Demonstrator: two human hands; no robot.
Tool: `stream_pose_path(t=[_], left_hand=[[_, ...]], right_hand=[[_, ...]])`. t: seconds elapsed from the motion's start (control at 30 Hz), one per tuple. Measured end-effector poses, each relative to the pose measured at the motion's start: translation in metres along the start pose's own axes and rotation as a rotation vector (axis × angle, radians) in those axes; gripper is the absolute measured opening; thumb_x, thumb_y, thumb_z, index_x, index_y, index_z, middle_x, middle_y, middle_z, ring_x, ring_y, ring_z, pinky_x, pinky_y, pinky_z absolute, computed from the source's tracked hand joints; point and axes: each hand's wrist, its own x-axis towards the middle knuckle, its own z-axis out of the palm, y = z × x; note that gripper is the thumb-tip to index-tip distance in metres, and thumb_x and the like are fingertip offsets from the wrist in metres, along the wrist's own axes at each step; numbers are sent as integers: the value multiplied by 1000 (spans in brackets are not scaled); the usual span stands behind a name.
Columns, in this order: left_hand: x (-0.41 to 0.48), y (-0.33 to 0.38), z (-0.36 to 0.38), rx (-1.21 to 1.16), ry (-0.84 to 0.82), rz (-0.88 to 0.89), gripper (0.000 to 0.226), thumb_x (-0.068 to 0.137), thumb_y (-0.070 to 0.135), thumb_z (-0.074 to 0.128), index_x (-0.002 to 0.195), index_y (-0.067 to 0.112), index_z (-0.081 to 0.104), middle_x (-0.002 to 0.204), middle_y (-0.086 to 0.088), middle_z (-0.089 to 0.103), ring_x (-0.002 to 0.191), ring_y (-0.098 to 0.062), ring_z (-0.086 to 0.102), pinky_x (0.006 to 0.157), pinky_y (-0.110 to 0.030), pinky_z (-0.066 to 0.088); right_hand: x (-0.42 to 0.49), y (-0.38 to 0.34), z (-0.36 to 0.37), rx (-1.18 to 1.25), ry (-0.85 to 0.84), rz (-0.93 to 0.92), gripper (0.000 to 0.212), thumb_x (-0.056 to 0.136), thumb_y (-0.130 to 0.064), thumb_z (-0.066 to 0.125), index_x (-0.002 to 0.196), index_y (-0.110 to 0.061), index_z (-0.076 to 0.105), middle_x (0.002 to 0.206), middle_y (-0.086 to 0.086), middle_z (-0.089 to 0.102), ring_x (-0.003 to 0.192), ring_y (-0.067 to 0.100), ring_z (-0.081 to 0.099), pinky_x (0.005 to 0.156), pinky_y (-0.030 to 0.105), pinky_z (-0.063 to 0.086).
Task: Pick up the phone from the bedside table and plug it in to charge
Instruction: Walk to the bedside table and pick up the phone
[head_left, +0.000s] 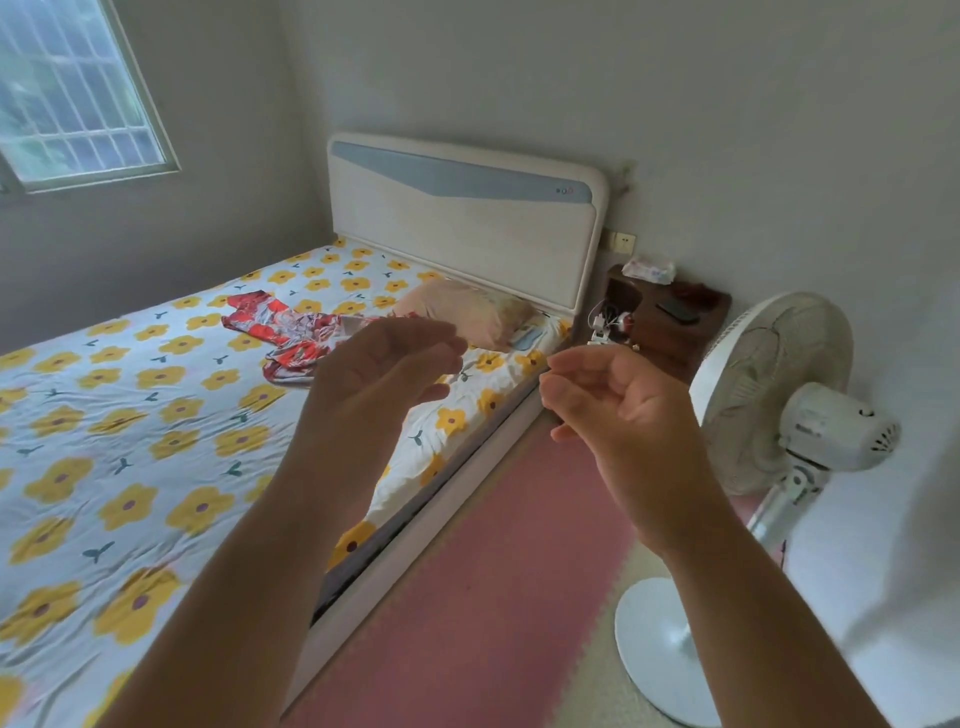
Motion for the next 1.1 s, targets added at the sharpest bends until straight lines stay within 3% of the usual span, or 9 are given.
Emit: stream_pose_path(t=[0.17,0.33,0.5,0.7,0.8,1.1], left_hand=[[55,-24,16,-26,-32,-13,17,80,22,71,92,27,81,103,-8,81,106,-33,73,93,-45,59],[117,-53,28,-19,-70,-27,19,82,19,68,98,21,78,103,-8,81,104,-31,74,94,-48,59],[196,-85,31,-53,-162,-18,17,78,27,74,93,30,81,101,-1,82,101,-21,76,93,-44,59],[296,-115,27,-127,-264,-21,23,73,38,72,93,30,81,101,-4,81,106,-31,74,98,-52,57],[339,-124,30,-160,-317,-40,23,71,39,73,91,30,81,97,-1,82,101,-25,75,98,-50,56],[444,-177,66,-161,-380,-120,18,83,22,68,98,19,79,101,-9,81,98,-18,75,94,-44,59]], right_hand=[[50,28,-14,-15,20,38,14,91,-19,77,105,-19,73,92,-4,77,84,13,72,69,29,63],[101,56,-21,-56,92,20,14,90,-13,73,101,-21,74,93,-3,78,84,12,73,67,29,63],[161,84,-19,-85,178,25,13,87,-21,72,99,-24,75,89,-5,78,84,12,73,63,24,60],[241,112,-5,-163,295,26,13,90,-22,74,102,-26,75,90,-5,77,87,16,75,62,24,59],[275,123,3,-177,344,17,13,90,-23,74,102,-28,75,91,-6,78,88,16,75,62,24,59],[357,184,-16,-211,416,81,12,89,-26,75,100,-31,76,90,-8,77,88,15,74,62,24,59]])
